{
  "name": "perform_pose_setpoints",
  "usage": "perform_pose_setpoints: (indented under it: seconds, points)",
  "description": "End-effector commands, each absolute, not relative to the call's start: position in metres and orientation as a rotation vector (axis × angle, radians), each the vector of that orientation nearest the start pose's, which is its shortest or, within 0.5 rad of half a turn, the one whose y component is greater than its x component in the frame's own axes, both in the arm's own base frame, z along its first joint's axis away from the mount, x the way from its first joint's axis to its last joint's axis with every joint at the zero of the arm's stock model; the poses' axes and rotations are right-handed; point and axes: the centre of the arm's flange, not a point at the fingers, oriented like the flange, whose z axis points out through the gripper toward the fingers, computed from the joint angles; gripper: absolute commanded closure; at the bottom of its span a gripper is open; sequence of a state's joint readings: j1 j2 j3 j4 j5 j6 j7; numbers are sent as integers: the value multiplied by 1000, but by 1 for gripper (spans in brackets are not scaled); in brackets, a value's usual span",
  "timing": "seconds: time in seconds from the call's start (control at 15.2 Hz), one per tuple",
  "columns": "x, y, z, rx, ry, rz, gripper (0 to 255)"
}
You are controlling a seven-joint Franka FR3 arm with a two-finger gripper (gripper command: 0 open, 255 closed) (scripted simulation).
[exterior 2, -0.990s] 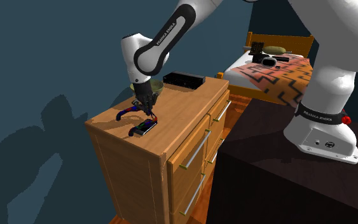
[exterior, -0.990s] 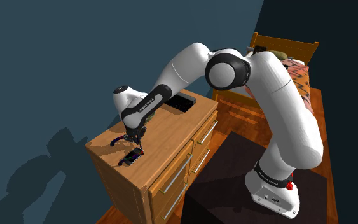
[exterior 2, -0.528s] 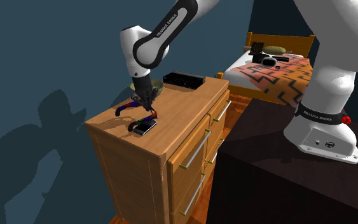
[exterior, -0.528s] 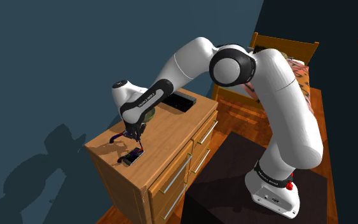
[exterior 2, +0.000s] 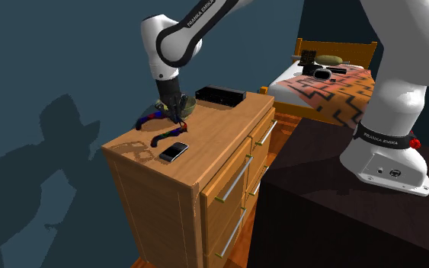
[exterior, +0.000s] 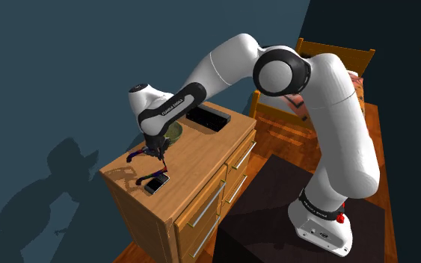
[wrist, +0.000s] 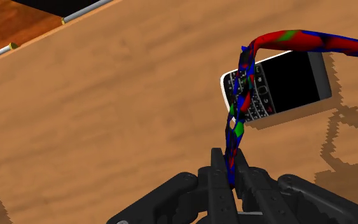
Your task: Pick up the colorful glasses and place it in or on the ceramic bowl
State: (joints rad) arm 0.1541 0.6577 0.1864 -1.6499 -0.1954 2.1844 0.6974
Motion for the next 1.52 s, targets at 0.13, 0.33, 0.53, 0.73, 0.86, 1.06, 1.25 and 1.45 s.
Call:
perform_pose_setpoints:
  seconds: [0.13,0.33,0.53,0.73,0.86,1.06,1.25,1.45]
  points:
    - [642,205,246,-3197,430,121,255]
    - [642,205,262,-3197,430,121,255]
    - [642,205,278,-3197,430,121,255]
    - [642,205,294,-3197,430,121,255]
    - [642,205,304,-3197,430,121,255]
    - [642,205,320,-3197,430,121,255]
    - [649,193,328,-3197,430,121,255]
    - [668,159,330,-3197,430,121,255]
